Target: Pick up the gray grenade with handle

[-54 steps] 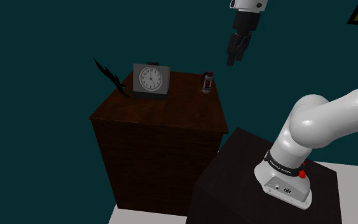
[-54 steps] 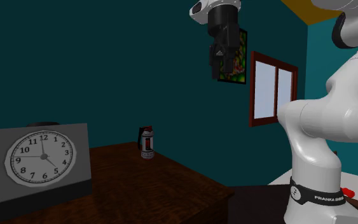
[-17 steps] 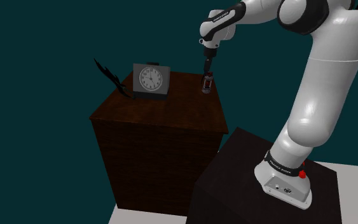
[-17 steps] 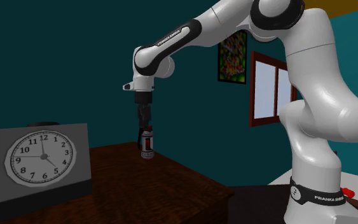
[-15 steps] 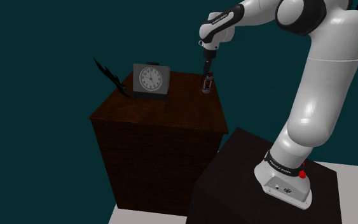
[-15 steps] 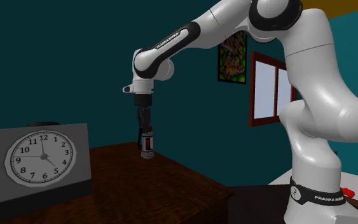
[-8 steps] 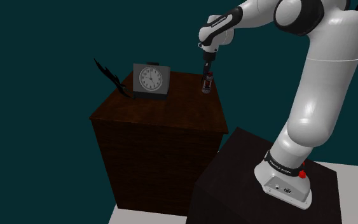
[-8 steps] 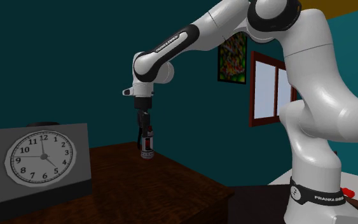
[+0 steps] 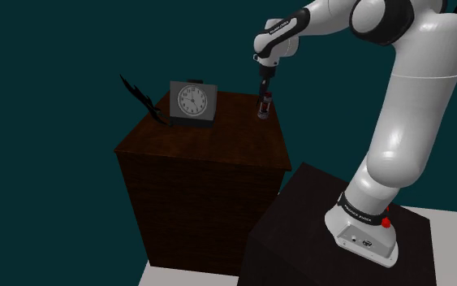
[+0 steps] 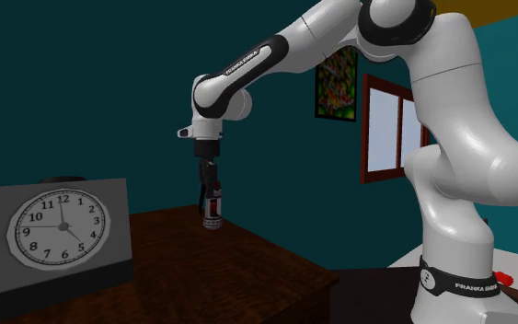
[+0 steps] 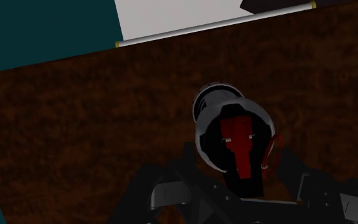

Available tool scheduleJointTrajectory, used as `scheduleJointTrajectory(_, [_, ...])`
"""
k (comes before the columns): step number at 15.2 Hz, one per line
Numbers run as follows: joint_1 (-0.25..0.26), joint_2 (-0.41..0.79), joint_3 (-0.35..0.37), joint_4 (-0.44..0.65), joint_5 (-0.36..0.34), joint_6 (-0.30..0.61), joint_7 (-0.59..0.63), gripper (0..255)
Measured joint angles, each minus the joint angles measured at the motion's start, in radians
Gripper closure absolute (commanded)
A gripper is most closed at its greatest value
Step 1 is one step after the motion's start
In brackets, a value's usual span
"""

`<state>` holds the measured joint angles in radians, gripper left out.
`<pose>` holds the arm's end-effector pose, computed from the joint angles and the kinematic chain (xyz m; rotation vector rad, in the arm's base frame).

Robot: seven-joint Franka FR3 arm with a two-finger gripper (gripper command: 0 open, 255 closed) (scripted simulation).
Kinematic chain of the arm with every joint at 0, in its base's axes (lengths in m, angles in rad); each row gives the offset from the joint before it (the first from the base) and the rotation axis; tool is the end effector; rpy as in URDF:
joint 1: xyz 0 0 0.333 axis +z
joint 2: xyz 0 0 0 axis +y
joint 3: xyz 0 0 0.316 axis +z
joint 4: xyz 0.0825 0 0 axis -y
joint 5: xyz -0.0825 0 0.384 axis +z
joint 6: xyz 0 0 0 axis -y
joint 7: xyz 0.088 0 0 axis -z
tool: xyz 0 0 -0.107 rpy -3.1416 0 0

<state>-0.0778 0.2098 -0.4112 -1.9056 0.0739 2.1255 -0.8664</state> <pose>0.5412 -0.2723 0.4003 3.0610 0.5389 0.0155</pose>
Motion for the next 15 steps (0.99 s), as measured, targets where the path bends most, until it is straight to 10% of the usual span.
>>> scheduleJointTrajectory(15, [0.006, -0.055, -0.006, 0.123, -0.029, -0.175, 0.017, 255])
